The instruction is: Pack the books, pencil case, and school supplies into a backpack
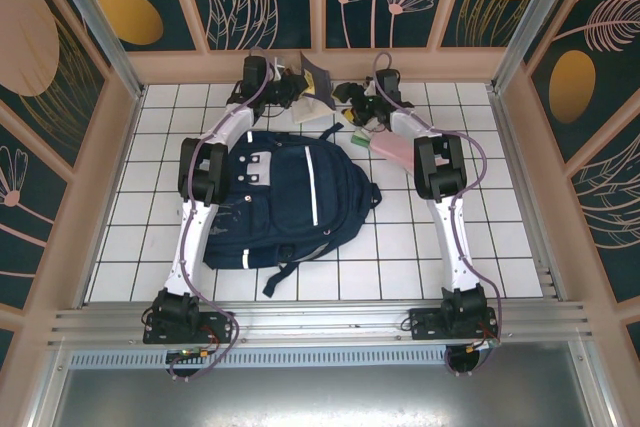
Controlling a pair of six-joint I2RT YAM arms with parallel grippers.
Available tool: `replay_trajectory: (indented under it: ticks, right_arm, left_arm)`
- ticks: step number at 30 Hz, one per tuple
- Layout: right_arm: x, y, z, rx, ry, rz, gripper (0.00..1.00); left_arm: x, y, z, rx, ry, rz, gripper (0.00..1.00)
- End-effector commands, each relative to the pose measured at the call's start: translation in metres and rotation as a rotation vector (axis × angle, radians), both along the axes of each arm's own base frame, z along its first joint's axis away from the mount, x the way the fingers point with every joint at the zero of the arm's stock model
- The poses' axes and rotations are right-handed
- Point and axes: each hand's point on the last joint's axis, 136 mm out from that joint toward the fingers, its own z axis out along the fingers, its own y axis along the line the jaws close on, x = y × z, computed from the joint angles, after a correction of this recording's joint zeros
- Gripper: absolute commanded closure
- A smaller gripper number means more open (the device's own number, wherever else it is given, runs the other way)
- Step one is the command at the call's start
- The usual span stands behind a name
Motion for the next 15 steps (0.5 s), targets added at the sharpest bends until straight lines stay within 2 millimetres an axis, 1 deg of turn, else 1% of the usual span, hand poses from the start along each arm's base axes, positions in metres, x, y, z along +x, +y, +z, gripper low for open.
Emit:
replay_trajectory:
  ticks: [1,4,6,7,11,12,14,15]
  right_arm:
    - [-0.022,0.029,-0.003,0.142,0.093,0.105,0.25]
    - [-0.023,0.036,-0.001,0.175,0.098,0.121,0.25]
    - [-0.022,0.038,0.001,0.210,0.099,0.117,0.31]
    - [-0.022,0.038,0.003,0.229,0.097,0.111,0.37]
    - [-0.016,0.032,0.011,0.283,0.093,0.061,0.67]
    - [-0.015,0.030,0.013,0.289,0.089,0.050,0.73]
    - [-0.013,0.026,0.017,0.301,0.079,0.028,0.86]
    - [-0.013,0.025,0.019,0.304,0.077,0.022,0.91]
  left_arm:
    - [-0.004,-0.002,0.048,-0.072,-0.076,-0.031,0.95]
    - [-0.004,-0.003,0.055,-0.092,-0.086,-0.033,0.95]
    - [-0.005,-0.003,0.058,-0.097,-0.091,-0.035,0.95]
    - [-0.005,-0.003,0.059,-0.097,-0.092,-0.035,0.95]
    - [-0.008,-0.003,0.056,-0.093,-0.082,-0.042,0.94]
    - [-0.009,-0.004,0.055,-0.091,-0.079,-0.047,0.94]
    - [-0.010,-0.004,0.052,-0.079,-0.071,-0.050,0.91]
    - [-0.011,-0.003,0.050,-0.071,-0.068,-0.051,0.90]
